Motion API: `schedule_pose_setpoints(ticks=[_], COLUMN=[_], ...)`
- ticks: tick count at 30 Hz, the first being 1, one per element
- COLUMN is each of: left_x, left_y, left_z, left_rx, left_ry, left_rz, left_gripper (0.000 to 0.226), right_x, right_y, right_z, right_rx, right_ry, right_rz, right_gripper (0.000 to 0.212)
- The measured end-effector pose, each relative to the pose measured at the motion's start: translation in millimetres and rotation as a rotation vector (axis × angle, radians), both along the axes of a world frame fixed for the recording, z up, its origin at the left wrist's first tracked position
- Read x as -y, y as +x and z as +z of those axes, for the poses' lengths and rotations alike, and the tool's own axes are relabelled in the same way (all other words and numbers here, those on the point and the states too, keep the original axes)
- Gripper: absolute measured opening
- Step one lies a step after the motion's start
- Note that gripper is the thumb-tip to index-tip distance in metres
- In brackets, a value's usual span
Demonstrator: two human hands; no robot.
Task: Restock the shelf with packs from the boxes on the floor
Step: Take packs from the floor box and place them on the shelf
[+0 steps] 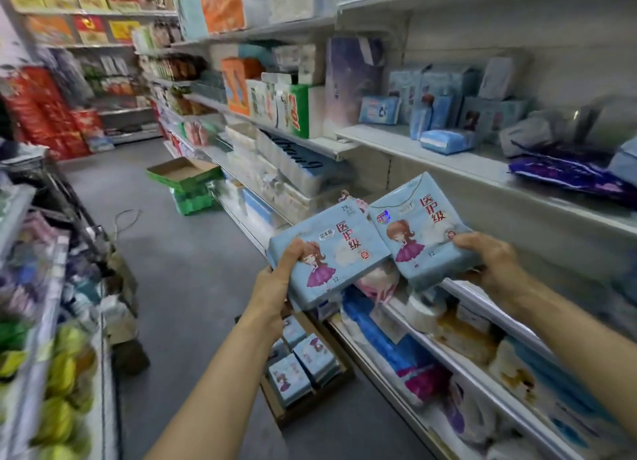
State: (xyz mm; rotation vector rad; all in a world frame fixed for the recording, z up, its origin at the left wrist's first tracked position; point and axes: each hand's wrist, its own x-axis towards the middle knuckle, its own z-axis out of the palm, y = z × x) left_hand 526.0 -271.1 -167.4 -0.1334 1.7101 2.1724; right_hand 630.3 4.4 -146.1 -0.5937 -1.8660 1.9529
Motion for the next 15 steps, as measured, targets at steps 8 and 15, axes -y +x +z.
schedule_pose_setpoints(ticks=[8,15], left_x=[-3.0,20.4], left_y=[-102.3,-170.3], left_z=[-34.1,-89.1], left_rx=[0.094,0.247], left_ry=[-0.086,-0.131], left_rz=[0.21,0.368], left_gripper=[0.045,0.05], right_x=[-12.1,13.0], right_y=[-137.8,-238.5], right_z=[-40.9,-103.5], right_rx=[0.133,0.301], right_ry=[0.077,0.018], right_rz=[0.129,0.249], right_gripper=[0.031,0.055])
